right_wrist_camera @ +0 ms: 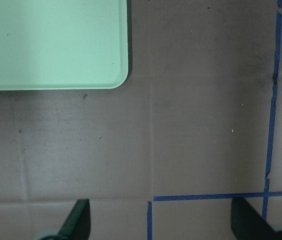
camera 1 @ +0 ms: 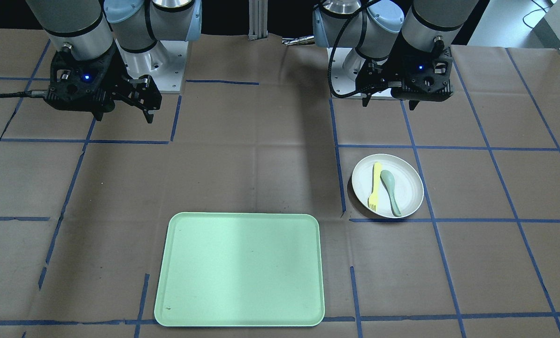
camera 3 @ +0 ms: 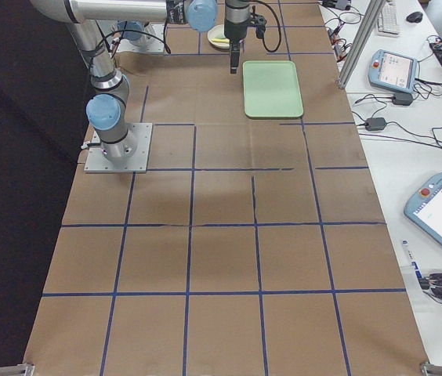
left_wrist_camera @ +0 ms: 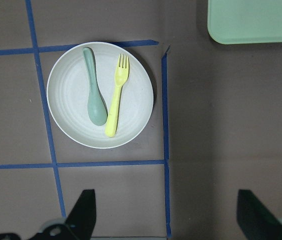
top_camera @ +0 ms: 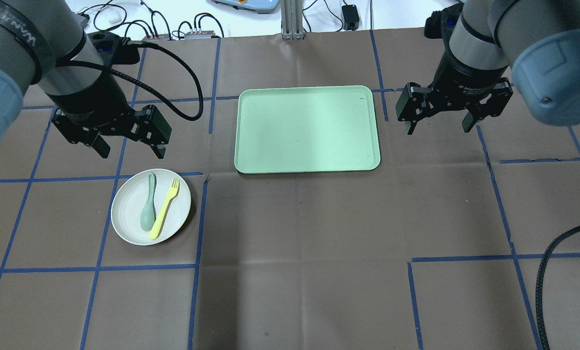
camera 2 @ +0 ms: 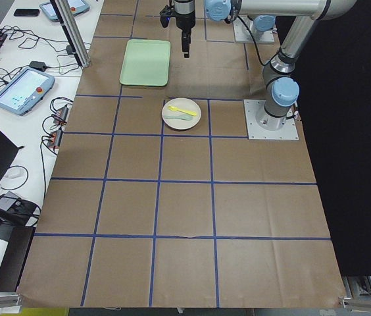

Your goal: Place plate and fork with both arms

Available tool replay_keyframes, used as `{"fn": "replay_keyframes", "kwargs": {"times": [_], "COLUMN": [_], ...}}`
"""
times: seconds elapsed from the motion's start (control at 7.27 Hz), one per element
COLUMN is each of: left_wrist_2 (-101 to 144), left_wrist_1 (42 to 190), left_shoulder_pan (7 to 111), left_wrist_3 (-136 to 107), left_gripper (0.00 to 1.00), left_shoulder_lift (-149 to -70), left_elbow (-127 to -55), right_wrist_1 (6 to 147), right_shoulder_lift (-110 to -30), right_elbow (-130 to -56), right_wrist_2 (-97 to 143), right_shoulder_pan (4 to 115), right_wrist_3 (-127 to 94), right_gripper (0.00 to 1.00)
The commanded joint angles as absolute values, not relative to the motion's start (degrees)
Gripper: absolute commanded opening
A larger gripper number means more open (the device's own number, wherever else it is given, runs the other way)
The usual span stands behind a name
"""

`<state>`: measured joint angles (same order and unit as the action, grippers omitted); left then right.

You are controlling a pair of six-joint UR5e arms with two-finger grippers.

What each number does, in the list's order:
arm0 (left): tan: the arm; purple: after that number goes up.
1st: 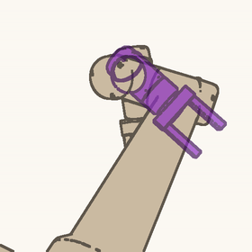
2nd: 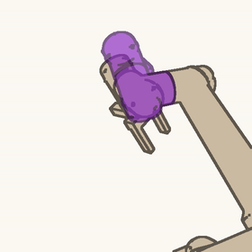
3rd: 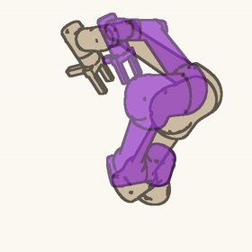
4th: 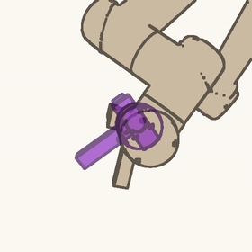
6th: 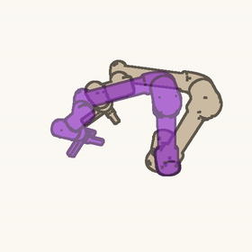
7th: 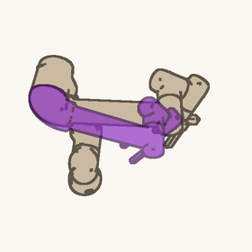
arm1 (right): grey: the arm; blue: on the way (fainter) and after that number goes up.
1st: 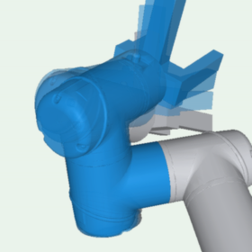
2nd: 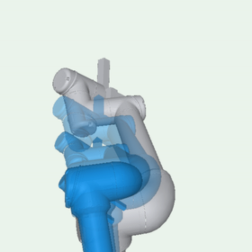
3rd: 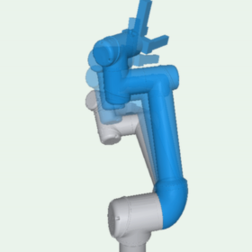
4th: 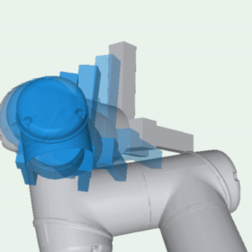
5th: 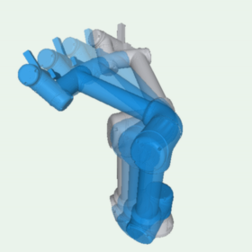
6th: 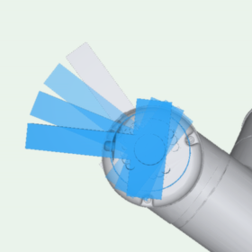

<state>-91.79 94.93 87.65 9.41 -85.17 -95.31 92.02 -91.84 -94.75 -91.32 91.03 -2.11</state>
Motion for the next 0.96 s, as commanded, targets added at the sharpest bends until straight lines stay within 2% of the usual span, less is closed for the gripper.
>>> {"fn": "replay_keyframes", "kwargs": {"times": [0.0, 0.14, 0.55, 0.83], "left_wrist_2": [-91.5, -91.49, -91.15, -85.57], "left_wrist_1": [94.66, 93.0, 71.96, 69.08], "left_shoulder_pan": [79.34, 73.97, 68.75, 62.43], "left_wrist_3": [21.76, 25.28, 31.27, 37.67], "left_gripper": [0.99, 0.99, 0.99, 0.99], "left_shoulder_lift": [-84.55, -85.07, -89.71, -96.73], "left_elbow": [-99.99, -103.06, -113.35, -113.47], "right_wrist_1": [92.02, 92.02, 92.02, 92.02], "right_shoulder_lift": [-91.85, -91.85, -91.85, -91.85], "right_elbow": [-94.75, -94.75, -94.75, -94.75], "right_wrist_2": [-91.32, -91.32, -91.32, -91.32], "right_shoulder_pan": [91.05, 90.97, 91.05, 91.05], "right_wrist_3": [-2.11, -2.11, -2.11, -2.11], "right_gripper": [1.0, 1.0, 1.0, 1.0]}}
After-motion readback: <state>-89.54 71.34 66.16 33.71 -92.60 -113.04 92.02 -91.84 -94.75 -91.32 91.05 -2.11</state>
